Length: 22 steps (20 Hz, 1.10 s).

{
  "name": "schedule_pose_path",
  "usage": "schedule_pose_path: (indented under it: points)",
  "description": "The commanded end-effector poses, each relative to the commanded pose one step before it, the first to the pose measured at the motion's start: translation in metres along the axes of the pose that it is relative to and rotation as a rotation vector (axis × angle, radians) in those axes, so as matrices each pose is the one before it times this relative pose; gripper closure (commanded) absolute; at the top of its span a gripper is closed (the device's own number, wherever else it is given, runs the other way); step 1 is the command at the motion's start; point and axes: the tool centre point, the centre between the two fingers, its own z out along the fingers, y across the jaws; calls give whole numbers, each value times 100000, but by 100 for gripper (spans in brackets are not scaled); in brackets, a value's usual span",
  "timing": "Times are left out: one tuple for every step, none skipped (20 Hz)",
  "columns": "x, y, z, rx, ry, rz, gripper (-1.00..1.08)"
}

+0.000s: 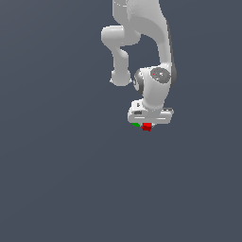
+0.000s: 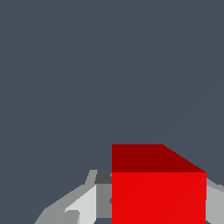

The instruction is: Stack the red cube on top of the green cube.

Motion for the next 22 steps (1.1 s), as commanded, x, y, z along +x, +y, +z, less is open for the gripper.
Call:
schedule_pose_path:
  points:
    - [-12,-2,-1064,-15,-54,-5,108]
    - [7,-4,-282,0,0,0,108]
    - [6,-3,-221,0,0,0,108]
    - [5,-2,-158,0,0,0,108]
    - [3,-2,-94,0,0,0,108]
    - [1,-1,-31,0,0,0,108]
    - [16,-18,169,28,56,-28,108]
    - [-17,8,9,0,0,0,108]
    - [-51,24,28,0,0,0,108]
    - [-85,41,47,0,0,0,108]
    - [-119,57,66,0,0,0,108]
    - [-153,74,86,0,0,0,108]
    - [-188,90,105,0,0,0,108]
    - [-223,107,125,0,0,0,108]
    - [-259,125,145,0,0,0,108]
    - [-296,142,166,0,0,0,108]
    - [-333,160,187,0,0,0,108]
    - [-371,179,209,0,0,0,108]
    - [-410,198,231,0,0,0,108]
    - [-450,217,255,0,0,0,108]
    - [-491,238,279,0,0,0,108]
    - [-533,259,304,0,0,0,108]
